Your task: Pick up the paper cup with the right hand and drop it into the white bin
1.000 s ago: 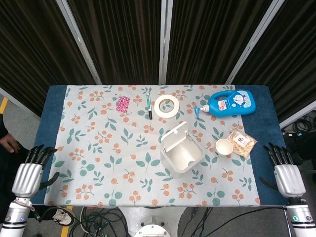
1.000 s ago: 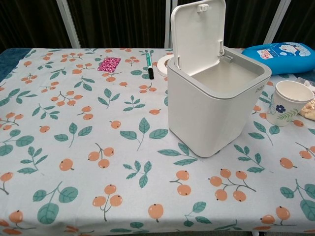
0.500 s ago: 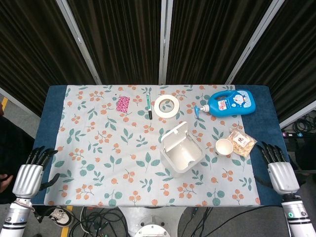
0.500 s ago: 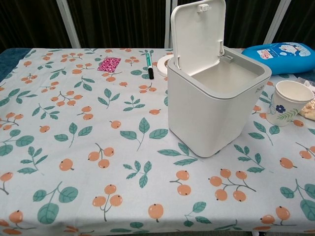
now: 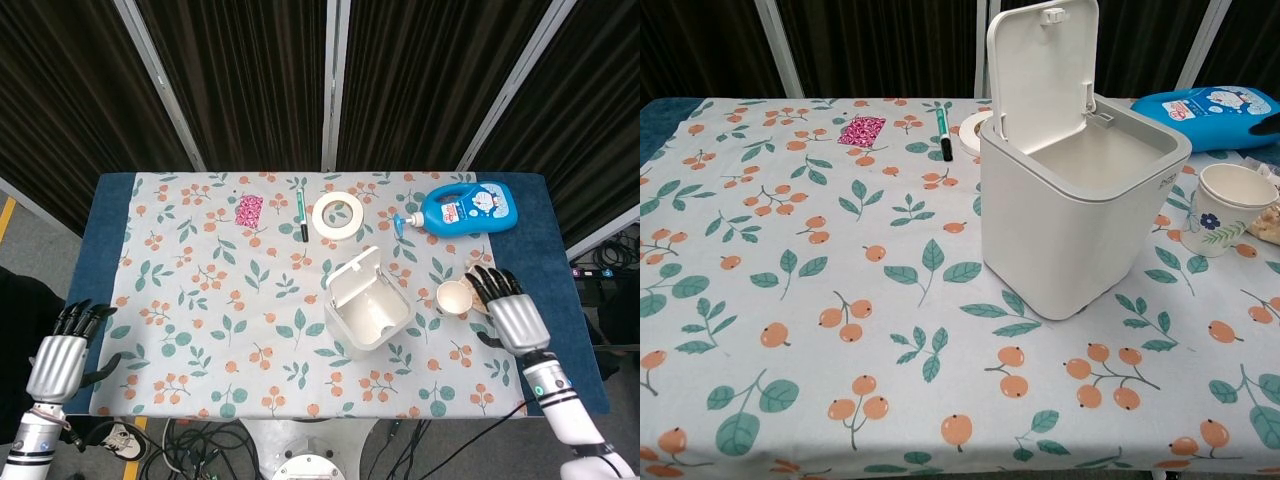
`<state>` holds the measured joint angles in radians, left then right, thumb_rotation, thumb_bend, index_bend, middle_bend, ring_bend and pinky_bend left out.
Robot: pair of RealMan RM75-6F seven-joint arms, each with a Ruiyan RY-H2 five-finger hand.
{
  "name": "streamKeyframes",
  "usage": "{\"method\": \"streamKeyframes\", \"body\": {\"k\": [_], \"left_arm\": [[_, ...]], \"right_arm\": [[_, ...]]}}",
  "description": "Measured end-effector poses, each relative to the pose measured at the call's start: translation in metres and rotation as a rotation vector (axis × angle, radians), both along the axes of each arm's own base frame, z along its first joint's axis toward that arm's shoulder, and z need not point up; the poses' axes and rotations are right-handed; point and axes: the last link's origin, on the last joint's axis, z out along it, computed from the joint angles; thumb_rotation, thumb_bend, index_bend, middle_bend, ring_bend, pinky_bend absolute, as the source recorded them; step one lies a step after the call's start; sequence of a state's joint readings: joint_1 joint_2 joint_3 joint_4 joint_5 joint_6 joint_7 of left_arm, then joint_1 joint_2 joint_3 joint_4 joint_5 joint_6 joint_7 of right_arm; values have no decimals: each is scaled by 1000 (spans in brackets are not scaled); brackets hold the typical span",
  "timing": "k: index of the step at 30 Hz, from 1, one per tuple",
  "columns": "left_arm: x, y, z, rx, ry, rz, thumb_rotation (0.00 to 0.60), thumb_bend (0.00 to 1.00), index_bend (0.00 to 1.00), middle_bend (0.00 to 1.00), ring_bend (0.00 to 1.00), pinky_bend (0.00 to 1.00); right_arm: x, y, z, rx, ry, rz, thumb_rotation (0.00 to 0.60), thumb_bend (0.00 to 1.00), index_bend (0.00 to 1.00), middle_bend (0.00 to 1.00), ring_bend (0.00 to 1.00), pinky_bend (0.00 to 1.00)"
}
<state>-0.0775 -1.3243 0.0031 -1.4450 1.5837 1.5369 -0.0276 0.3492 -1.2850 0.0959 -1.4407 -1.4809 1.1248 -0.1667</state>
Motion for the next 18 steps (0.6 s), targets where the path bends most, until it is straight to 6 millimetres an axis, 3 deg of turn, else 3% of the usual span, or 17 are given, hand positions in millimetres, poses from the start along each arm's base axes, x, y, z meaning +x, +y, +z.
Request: {"method": "streamKeyframes", "body": {"k": [9, 12, 15, 18], "left_arm": [[-3, 0, -2, -4, -3, 6, 600, 238, 203, 182, 81, 113], [-4, 0, -2, -5, -6, 10, 600, 238, 203, 182, 81, 113], [-6, -1, -2, -5, -8, 12, 600, 238, 203, 182, 81, 113], [-6, -1, -2, -6, -9, 12, 600, 238, 203, 182, 81, 113]], "right_arm": [[15, -24, -34, 67, -10, -18, 600, 107, 0, 45, 4, 303], [15, -26, -38, 63, -19, -17, 600, 136, 6, 131, 109, 450], [15, -26, -38, 44, -30, -8, 600, 169, 120, 253, 245, 582], [14, -25, -39, 27, -35, 10, 600, 187, 229, 324, 298, 610]]}}
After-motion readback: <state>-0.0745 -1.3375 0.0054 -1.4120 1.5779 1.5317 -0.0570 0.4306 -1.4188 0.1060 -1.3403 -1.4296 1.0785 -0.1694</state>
